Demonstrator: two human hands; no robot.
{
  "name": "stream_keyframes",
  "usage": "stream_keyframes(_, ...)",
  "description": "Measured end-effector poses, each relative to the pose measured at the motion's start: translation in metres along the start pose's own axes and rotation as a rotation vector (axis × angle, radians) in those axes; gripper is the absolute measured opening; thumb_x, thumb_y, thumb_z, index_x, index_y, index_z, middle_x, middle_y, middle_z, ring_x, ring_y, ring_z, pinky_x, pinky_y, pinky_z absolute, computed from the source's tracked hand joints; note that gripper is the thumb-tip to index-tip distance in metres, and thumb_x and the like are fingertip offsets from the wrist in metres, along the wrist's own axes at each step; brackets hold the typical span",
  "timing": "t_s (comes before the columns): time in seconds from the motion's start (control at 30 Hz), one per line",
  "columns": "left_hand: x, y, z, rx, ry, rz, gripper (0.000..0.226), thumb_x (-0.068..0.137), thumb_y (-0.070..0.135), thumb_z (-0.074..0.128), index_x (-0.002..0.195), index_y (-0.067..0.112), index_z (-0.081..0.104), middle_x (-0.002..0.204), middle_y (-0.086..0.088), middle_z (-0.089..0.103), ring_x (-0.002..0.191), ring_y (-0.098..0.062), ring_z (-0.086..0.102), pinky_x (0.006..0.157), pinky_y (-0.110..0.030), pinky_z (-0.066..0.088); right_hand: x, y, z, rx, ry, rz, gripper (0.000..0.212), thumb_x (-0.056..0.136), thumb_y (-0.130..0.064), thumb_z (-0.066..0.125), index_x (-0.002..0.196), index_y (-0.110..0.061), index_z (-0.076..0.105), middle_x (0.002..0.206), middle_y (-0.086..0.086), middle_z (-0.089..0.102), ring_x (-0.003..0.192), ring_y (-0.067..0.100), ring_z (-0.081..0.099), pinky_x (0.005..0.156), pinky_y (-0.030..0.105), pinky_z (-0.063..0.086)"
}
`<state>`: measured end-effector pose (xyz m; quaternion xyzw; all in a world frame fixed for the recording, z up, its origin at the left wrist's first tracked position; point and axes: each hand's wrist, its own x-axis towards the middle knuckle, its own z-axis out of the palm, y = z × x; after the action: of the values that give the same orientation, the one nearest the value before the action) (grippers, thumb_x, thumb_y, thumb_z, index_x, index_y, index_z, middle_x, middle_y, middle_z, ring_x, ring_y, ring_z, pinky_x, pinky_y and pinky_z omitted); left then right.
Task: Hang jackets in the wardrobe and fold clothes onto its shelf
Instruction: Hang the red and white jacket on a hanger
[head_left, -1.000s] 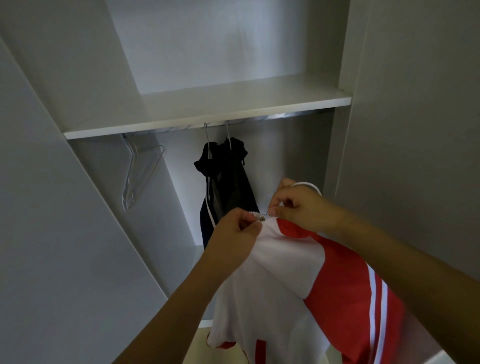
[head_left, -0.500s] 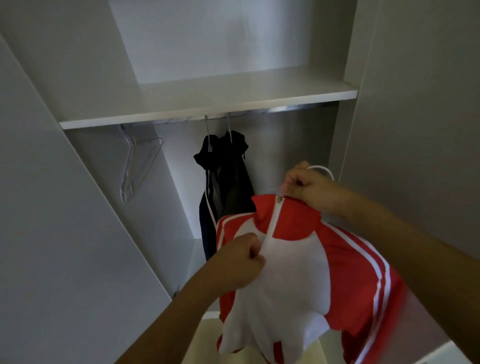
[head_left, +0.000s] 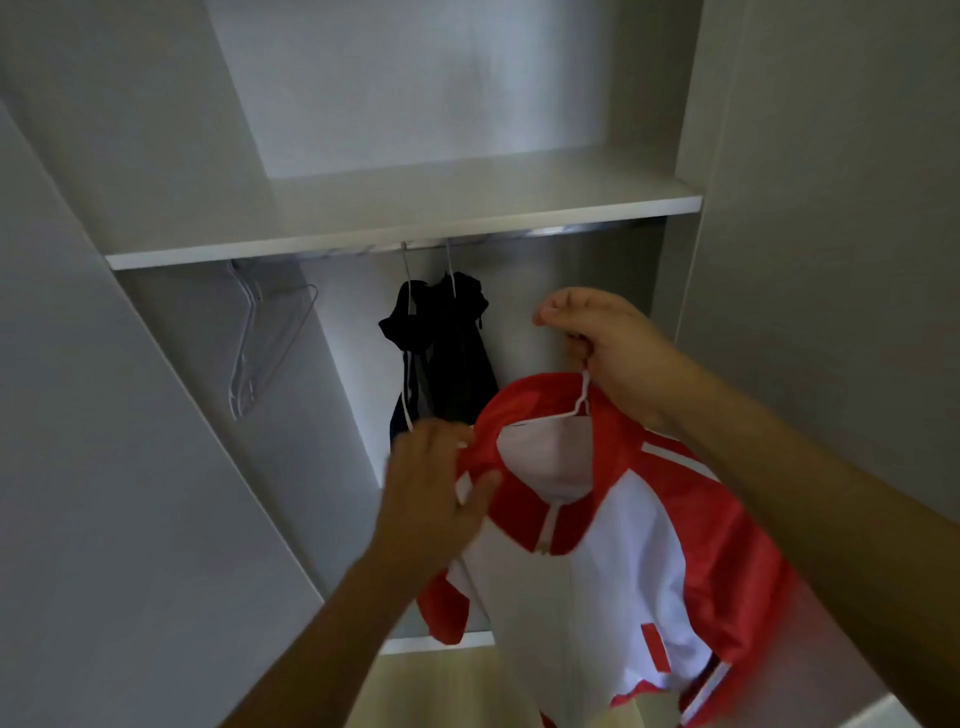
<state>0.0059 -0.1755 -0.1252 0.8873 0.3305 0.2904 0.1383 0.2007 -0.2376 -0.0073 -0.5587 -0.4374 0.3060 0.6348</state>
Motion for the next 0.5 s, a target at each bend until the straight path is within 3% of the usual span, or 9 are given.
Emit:
stream_keyframes(0.03,0.009,-0.008,-0.006,0.067,0.051,-0.051,0.048,0.089,0.041,0.063,0.128,0.015,0.055,0.130,-0.007,0.052,0.120,-0.025,0.046,0.105,-0.045,0.036,-0.001,-0.002,0.004,-0.002,-0.008,-0.018,0.011,0.089,-0.008,0.058,0.080,-0.012,0.064,0.072,0.007,0.049,0.053,0.007,0.034,0.050,0.019,0.028)
stream_keyframes(0.1,0.024,-0.024,-0.014,0.128,-0.039,-0.038,0.044,0.093,0.031,0.062,0.131,0.011,0.056,0.130,-0.010,0.056,0.122,-0.029,0.051,0.106,-0.044,0.036,0.000,-0.006,0.011,0.048,-0.034,-0.028,0.016,0.090,-0.007,0.057,0.078,-0.014,0.064,0.065,0.002,0.044,0.052,0.007,0.032,0.050,0.021,0.025)
stream_keyframes(0.2,0.033,-0.037,-0.018,-0.059,-0.166,0.012,0.020,0.099,0.020,0.052,0.107,0.009,0.067,0.097,-0.005,0.069,0.090,-0.019,0.064,0.085,-0.035,0.049,0.002,-0.009,0.019,0.101,-0.061,-0.035,0.017,0.090,-0.008,0.056,0.078,-0.015,0.066,0.058,-0.002,0.039,0.052,0.010,0.030,0.053,0.027,0.021)
stream_keyframes(0.33,0.038,-0.027,-0.021,-0.124,-0.237,0.108,0.020,0.101,0.033,0.048,0.084,0.029,0.058,0.078,0.014,0.061,0.072,0.002,0.057,0.066,-0.010,0.040,0.002,-0.011,0.037,0.076,-0.092,-0.031,0.015,0.090,-0.010,0.058,0.079,-0.015,0.067,0.065,0.007,0.045,0.052,0.009,0.032,0.054,0.027,0.025)
stream_keyframes(0.4,0.040,-0.017,-0.023,-0.160,-0.251,0.097,0.024,0.100,0.041,0.044,0.077,0.038,0.049,0.071,0.017,0.057,0.067,0.004,0.056,0.062,-0.007,0.038,0.003,-0.014,0.046,0.037,-0.128,-0.027,0.012,0.090,-0.011,0.059,0.082,-0.014,0.067,0.061,0.001,0.047,0.051,0.007,0.035,0.052,0.023,0.029)
stream_keyframes(0.5,0.034,-0.025,-0.036,-0.200,-0.287,-0.005,0.025,0.101,0.046,0.041,0.079,0.042,0.053,0.071,0.019,0.061,0.066,0.003,0.058,0.062,-0.008,0.039,0.009,-0.017,0.052,0.059,-0.163,-0.019,0.012,0.092,-0.008,0.055,0.085,-0.011,0.065,0.060,0.000,0.044,0.052,0.010,0.034,0.054,0.025,0.027)
